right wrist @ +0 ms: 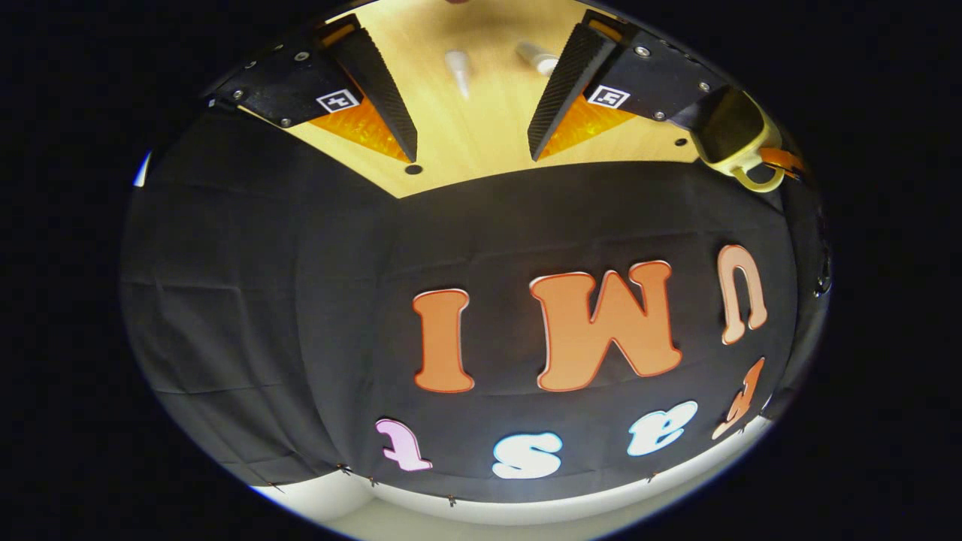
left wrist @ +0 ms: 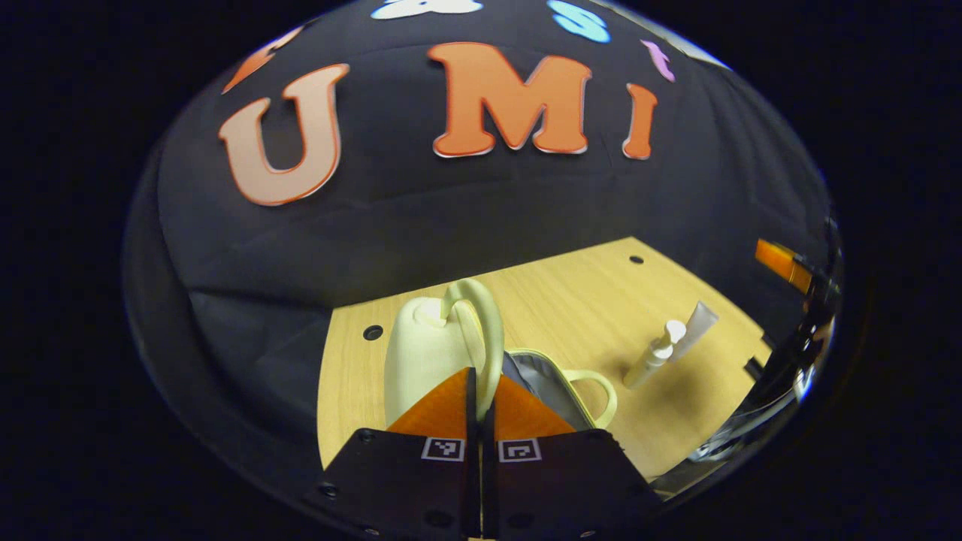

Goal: First open the suitcase, pack the skin care products into it, and then close the suitcase.

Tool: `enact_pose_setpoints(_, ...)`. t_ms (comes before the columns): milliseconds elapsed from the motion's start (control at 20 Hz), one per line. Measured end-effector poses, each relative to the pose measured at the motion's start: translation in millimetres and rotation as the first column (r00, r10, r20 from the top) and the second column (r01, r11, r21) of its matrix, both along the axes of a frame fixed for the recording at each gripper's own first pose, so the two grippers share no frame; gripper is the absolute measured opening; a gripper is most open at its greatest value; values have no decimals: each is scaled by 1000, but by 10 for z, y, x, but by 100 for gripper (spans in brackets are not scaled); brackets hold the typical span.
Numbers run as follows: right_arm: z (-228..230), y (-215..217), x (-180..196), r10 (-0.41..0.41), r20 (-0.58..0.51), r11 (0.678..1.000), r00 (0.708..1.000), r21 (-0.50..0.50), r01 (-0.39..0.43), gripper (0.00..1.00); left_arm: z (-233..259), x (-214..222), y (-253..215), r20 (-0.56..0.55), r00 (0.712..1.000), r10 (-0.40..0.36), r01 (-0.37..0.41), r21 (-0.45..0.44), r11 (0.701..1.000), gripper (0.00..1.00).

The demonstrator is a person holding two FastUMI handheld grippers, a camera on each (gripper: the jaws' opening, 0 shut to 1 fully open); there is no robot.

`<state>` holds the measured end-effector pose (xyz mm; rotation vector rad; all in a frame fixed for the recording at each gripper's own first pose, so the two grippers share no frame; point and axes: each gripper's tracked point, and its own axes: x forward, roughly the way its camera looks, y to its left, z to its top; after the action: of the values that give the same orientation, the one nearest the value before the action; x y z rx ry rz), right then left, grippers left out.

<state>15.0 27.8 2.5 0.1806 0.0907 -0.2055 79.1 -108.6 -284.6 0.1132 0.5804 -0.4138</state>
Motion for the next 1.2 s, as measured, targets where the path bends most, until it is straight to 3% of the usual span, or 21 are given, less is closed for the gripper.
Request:
enact_pose_setpoints(250,324,459,57,23,61,999,998,-48,-20,94,28,2,35,-41,998,40,-47,-186,981,2)
enact_pose_setpoints(350,362,564,82,30,64,998,998,-56,-26,94,72,15,73,-71,995,68,-86,-280,956,2)
enact_pose_setpoints(550,347,718,102,35,52,998,998,-62,-31,94,77,43,83,-97,989,108,-138,-386,912,2)
enact_pose_setpoints(650,323,800,113,41,48,997,998,-71,-37,94,64,65,128,-106,985,133,-165,-410,897,2)
enact_pose_setpoints(800,262,910,129,49,32,996,998,-71,-46,94,-158,134,311,-145,966,213,-252,-365,896,1)
enact_pose_setpoints(1200,99,1003,160,34,6,997,999,-75,-34,94,-381,13,385,-318,883,345,-453,-388,802,1)
